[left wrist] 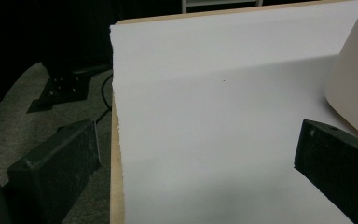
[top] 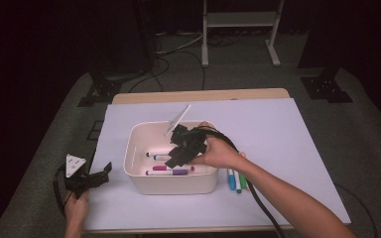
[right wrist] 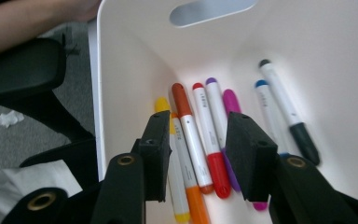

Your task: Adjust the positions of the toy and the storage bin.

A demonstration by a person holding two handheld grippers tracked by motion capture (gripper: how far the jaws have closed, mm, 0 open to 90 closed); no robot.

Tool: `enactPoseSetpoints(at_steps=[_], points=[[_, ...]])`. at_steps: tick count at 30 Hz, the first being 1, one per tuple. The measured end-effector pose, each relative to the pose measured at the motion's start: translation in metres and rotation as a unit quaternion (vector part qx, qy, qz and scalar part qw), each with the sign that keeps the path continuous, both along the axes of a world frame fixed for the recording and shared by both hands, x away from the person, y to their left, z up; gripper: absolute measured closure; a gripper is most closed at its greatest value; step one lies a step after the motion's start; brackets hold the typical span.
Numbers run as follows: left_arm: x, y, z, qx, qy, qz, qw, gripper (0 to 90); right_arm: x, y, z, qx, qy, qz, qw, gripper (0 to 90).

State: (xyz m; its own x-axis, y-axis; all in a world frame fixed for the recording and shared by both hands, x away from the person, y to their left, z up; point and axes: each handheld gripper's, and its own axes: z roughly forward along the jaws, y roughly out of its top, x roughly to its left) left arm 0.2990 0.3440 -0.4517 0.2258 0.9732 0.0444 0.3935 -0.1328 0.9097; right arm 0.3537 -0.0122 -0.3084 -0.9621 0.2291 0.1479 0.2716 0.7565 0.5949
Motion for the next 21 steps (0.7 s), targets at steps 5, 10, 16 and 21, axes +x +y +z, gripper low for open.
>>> enactPoseSetpoints(at_steps=[5, 10, 16, 21], points=[[0.0, 0.0, 0.0, 0.003, 0.001, -0.001, 1.0, 0.0, 0.0, -0.029, 0.017, 0.02, -0.01, -0.026, 0.9994, 54.3], [0.0, 0.0, 0.0, 0.005, 0.001, -0.001, 1.0, 0.0, -0.004, -0.058, 0.027, 0.037, -0.023, -0.048, 0.9979, 52.2], [0.0, -0.001, 0.0, 0.006, 0.0, 0.0, 1.0, 0.0, -0.011, -0.088, 0.029, 0.045, -0.031, -0.072, 0.9959, 49.8], [0.0, -0.001, 0.0, 0.007, 0.0, 0.0, 1.0, 0.0, -0.015, -0.122, 0.024, 0.057, -0.029, -0.106, 0.9922, 49.6]])
